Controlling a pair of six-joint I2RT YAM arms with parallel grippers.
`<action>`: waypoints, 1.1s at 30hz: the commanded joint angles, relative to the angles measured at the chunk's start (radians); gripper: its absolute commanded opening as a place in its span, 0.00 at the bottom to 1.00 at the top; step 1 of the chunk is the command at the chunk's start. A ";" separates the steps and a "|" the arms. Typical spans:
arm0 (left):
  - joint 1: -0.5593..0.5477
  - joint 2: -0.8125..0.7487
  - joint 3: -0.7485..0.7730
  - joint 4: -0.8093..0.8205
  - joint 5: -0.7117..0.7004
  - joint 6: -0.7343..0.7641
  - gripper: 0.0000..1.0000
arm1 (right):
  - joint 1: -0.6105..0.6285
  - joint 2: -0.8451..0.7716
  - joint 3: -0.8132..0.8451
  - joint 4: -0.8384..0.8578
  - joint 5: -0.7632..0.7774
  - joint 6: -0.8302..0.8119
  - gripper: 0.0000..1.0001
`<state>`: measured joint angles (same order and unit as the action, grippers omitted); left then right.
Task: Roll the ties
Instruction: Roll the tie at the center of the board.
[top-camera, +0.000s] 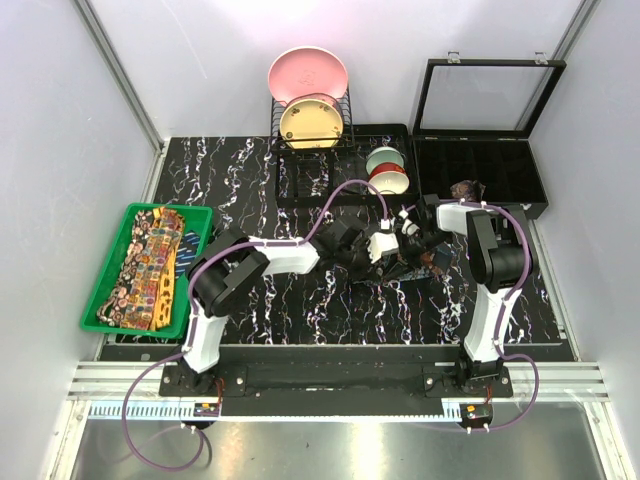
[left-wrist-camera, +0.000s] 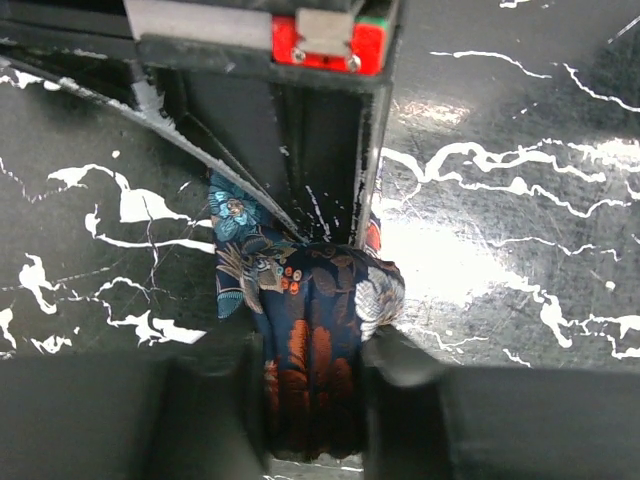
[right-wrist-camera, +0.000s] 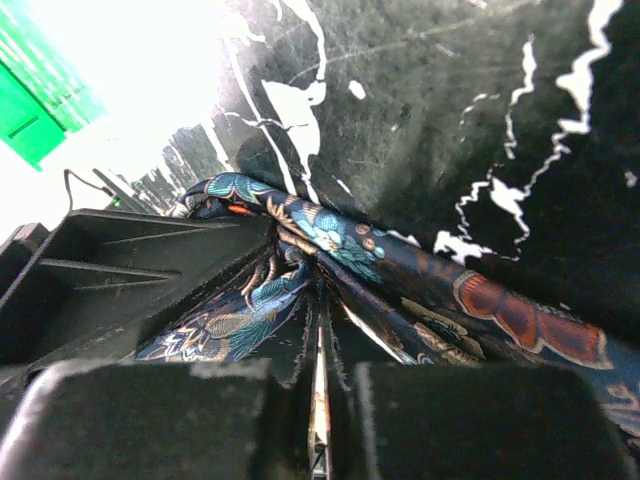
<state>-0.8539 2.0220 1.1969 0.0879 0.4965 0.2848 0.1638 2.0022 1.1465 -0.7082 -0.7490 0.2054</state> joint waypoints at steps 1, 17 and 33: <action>0.003 -0.021 -0.029 -0.028 -0.006 0.045 0.07 | -0.029 -0.048 0.036 -0.049 -0.042 -0.046 0.12; 0.013 -0.112 -0.120 -0.071 0.013 0.100 0.09 | -0.060 0.017 0.022 -0.077 0.057 -0.107 0.15; -0.005 -0.091 -0.057 -0.040 -0.085 0.037 0.13 | -0.050 0.050 0.033 -0.089 0.132 -0.093 0.11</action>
<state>-0.8490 1.8812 1.0882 0.0704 0.4767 0.2878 0.1051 2.0304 1.1797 -0.8124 -0.7193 0.1326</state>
